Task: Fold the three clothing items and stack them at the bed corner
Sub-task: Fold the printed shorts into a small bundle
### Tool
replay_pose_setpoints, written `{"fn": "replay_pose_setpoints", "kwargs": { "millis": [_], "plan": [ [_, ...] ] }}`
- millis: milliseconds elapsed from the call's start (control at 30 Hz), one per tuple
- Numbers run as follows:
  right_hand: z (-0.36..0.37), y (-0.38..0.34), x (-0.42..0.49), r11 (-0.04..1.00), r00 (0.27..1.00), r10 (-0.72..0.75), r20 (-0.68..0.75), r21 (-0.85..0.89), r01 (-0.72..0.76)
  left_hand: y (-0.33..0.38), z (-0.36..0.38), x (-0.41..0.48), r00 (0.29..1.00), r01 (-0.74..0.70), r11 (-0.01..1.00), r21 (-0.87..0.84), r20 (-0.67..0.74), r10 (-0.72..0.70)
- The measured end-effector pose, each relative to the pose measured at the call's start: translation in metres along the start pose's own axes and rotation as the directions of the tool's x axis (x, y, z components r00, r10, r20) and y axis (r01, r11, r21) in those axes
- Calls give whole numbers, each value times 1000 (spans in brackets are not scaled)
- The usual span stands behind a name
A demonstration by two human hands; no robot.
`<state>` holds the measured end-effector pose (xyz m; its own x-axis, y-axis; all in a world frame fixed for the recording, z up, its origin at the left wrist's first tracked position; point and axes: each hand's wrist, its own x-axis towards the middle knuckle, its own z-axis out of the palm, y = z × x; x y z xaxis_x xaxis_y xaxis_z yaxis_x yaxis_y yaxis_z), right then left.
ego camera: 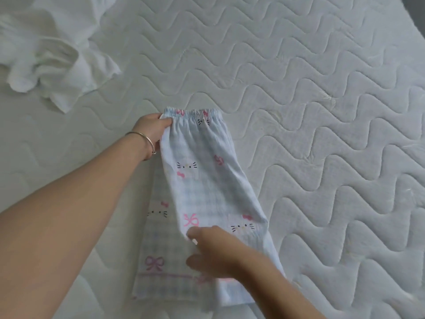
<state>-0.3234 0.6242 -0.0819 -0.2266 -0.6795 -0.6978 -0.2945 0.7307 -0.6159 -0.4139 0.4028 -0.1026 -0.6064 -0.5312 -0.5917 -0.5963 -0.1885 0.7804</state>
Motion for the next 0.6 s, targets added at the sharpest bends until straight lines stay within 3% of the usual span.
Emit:
{"fn": "replay_pose_setpoints", "kwargs": {
  "millis": [67,167,267,433,533,600],
  "plan": [
    [17,-10,13,987,1000,10,-2,158,-9,-1,-8,4,1000,10,1000,4,6,-10],
    [41,-27,27,973,997,-15,-81,228,33,-3,-14,9,999,9,1000,-1,35,-8],
    [60,-43,34,966,982,-26,-186,249,73,-6,-17,10,998,26,999,-25,59,-24],
    [75,-47,42,969,977,-6,-214,240,58,-3,-15,9,991,88,996,-26,104,-85],
    [82,-44,46,966,977,10,-211,254,45,-5,-10,13,997,20,1000,-10,75,-19],
    [84,-41,46,966,991,-11,-137,254,46,-9,-8,17,999,-41,999,29,28,40]
  ]
}}
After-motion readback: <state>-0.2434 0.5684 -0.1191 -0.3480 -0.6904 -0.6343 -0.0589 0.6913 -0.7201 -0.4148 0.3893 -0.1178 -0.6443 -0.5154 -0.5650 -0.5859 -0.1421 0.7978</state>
